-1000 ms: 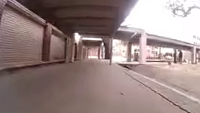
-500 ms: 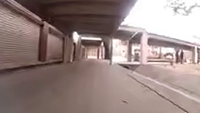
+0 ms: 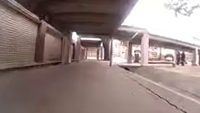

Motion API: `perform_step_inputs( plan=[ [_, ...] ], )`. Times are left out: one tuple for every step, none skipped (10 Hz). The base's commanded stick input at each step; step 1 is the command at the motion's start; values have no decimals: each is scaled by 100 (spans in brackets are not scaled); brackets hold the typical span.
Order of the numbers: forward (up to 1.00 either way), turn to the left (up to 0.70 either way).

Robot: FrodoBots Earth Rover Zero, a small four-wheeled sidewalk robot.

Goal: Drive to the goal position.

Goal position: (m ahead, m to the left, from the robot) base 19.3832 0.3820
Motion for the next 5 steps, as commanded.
perform_step_inputs(
  plan=[
    [70,0],
    [70,0],
    [70,0],
    [70,0],
    [70,0]
  ],
)
